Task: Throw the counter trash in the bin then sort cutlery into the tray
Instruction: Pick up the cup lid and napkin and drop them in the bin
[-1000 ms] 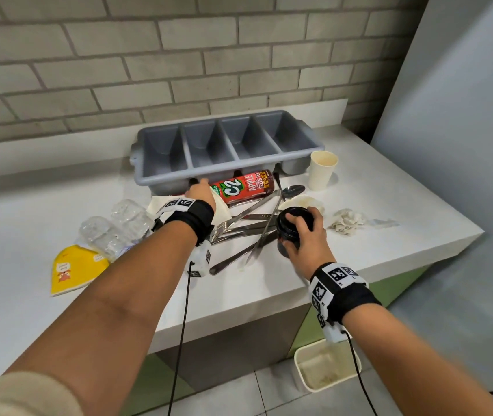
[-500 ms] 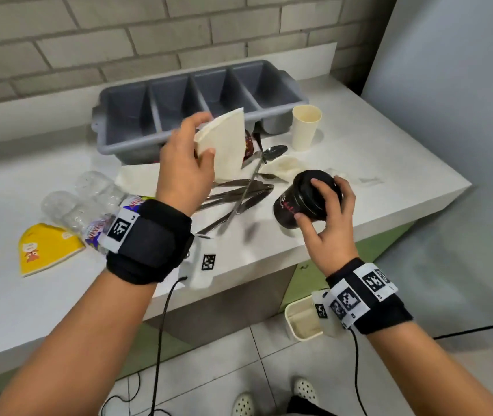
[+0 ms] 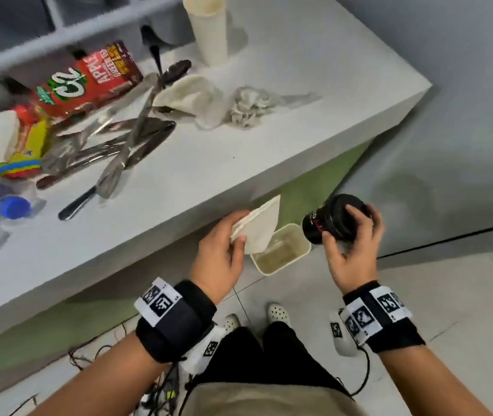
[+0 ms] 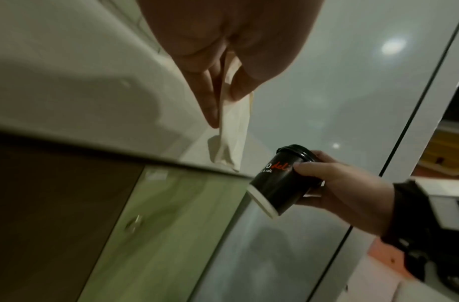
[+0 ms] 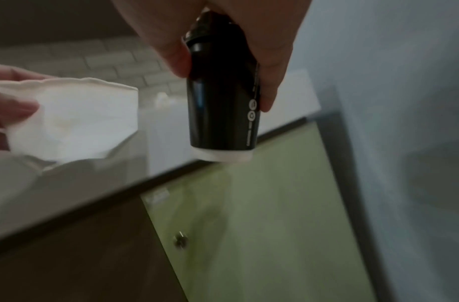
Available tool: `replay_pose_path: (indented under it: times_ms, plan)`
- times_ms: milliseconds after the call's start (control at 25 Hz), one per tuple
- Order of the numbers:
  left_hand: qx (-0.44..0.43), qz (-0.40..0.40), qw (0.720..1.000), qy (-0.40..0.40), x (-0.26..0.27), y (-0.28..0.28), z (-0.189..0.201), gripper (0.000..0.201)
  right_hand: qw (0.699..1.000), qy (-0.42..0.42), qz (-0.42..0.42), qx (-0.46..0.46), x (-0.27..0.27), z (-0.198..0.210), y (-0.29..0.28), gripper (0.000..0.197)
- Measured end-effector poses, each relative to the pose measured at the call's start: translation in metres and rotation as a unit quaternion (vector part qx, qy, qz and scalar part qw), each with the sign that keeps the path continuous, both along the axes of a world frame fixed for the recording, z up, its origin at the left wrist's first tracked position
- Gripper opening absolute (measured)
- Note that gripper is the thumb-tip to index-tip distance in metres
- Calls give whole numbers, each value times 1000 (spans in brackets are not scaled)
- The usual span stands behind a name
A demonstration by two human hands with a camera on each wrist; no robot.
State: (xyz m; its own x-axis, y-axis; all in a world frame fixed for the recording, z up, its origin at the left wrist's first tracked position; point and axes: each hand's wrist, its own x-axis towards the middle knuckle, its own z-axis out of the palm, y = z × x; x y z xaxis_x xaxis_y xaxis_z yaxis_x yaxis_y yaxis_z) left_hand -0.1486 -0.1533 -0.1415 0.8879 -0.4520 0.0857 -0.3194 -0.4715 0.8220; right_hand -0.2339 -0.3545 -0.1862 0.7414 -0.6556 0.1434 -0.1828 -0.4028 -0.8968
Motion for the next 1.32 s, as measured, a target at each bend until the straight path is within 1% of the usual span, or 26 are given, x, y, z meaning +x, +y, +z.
replay_pose_path:
  times_ms: [120,200,280,360,520,600,680,760,840,880,920,1000,1120,1200,1320]
  plan:
    - [88,-15,993,78,10,-21,-70,37,994,93,-42,24,-1,-70,-6,56]
    - [143,-37,982,119,23,-38,-125,41,988,130,-58,59,9,-122,-6,53]
    - [198,-57,967,148,32,-55,-184,43,980,165,-60,94,20,-176,-7,50]
    - [232,-72,955,170,40,-73,-236,44,970,202,-49,125,32,-228,-8,51]
    - [268,-76,940,199,53,-109,-343,48,961,225,-62,150,54,-335,-22,51]
    - [286,-83,933,203,56,-120,-385,50,962,220,-61,152,60,-373,-29,53]
    - [305,-85,925,210,60,-125,-417,51,964,219,-60,142,64,-403,-34,56]
    - [327,-121,907,236,64,-126,-443,60,961,242,-34,131,66,-430,-37,64]
    - [349,-169,885,258,68,-124,-452,74,943,313,13,115,61,-446,-39,74]
    - [361,-180,879,254,70,-123,-451,75,932,342,26,117,57,-448,-39,74]
    - [367,-182,878,246,71,-120,-447,71,926,355,25,129,50,-444,-36,70]
    - [359,-183,885,234,70,-118,-428,58,926,351,5,141,37,-427,-30,60]
    - [351,-185,889,229,61,-117,-372,45,927,351,-11,130,21,-373,-22,48]
    - [342,-195,891,225,51,-118,-325,40,931,343,-9,123,15,-329,-18,45]
    - [302,-204,902,230,36,-116,-250,37,945,311,-12,99,9,-264,-14,42]
